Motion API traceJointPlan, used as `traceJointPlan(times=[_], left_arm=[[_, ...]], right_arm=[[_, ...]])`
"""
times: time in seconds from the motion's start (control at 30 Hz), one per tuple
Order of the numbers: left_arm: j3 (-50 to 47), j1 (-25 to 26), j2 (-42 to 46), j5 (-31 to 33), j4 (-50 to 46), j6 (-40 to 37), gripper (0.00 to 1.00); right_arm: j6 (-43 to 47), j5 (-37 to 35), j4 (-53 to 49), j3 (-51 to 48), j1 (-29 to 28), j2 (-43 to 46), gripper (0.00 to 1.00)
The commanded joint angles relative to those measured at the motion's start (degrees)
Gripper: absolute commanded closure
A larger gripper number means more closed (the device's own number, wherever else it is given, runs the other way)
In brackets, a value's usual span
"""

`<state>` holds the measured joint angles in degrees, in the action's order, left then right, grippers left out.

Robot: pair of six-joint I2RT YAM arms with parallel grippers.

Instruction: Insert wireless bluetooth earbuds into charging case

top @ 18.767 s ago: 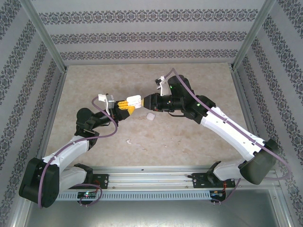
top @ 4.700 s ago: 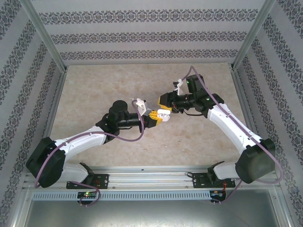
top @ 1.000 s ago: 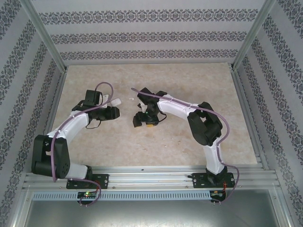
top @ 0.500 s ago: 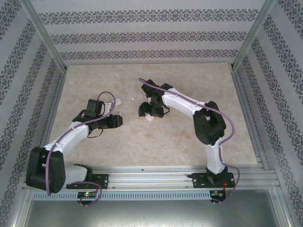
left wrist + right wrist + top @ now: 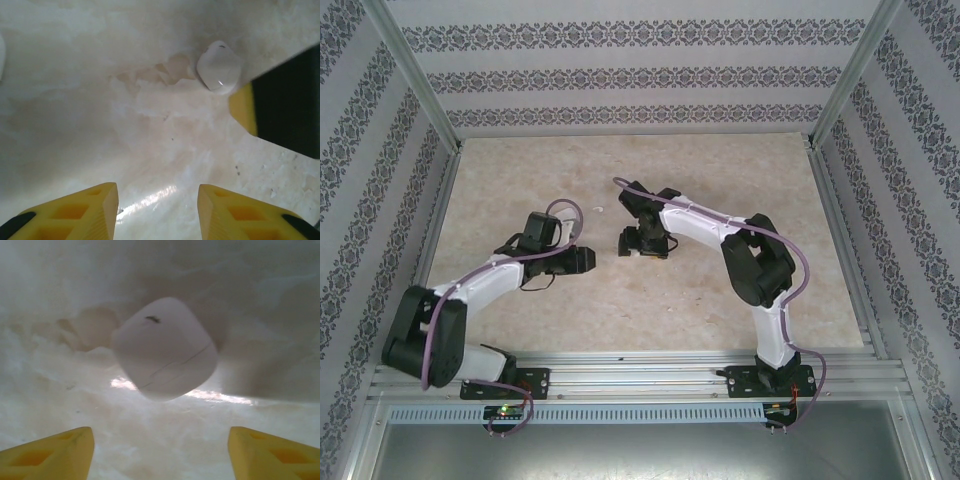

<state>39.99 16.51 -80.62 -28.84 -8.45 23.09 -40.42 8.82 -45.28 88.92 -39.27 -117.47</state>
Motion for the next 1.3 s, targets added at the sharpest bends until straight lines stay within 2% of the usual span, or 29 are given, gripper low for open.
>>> traceJointPlan(times=[0.0, 0.13, 0.3, 0.4, 0.7, 1.27], left_arm=[[7.13, 0.36, -3.86, 1.91, 0.98, 0.58, 0.55], [11.93, 0.4, -8.66, 0.17, 3.29, 0.24, 0.56], [20.71, 1.28, -15.18, -2.47, 0.97, 1.58, 0.59], [22.22, 1.9, -17.33, -1.61, 3.11, 1.9, 0.6], [23.66, 2.75, -19.68, -2.0, 3.54, 2.69, 0.61], [21.72, 3.13, -19.58, -2.0, 3.83, 1.62, 0.61]], right_arm=[[-0.32, 0.87, 0.85, 0.02, -1.65, 1.42, 0.39], [-1.5, 2.0, 5.52, -0.2, -3.53, 0.5, 0.58], [-2.91, 3.96, 11.42, -3.3, -3.27, -0.2, 0.64], [-3.64, 5.69, 13.72, -4.55, -2.35, -0.96, 0.65], [-3.96, 3.95, 17.24, -11.24, 1.14, 0.88, 0.65], [-2.12, 1.21, 15.28, -14.36, 5.77, 6.05, 0.64]])
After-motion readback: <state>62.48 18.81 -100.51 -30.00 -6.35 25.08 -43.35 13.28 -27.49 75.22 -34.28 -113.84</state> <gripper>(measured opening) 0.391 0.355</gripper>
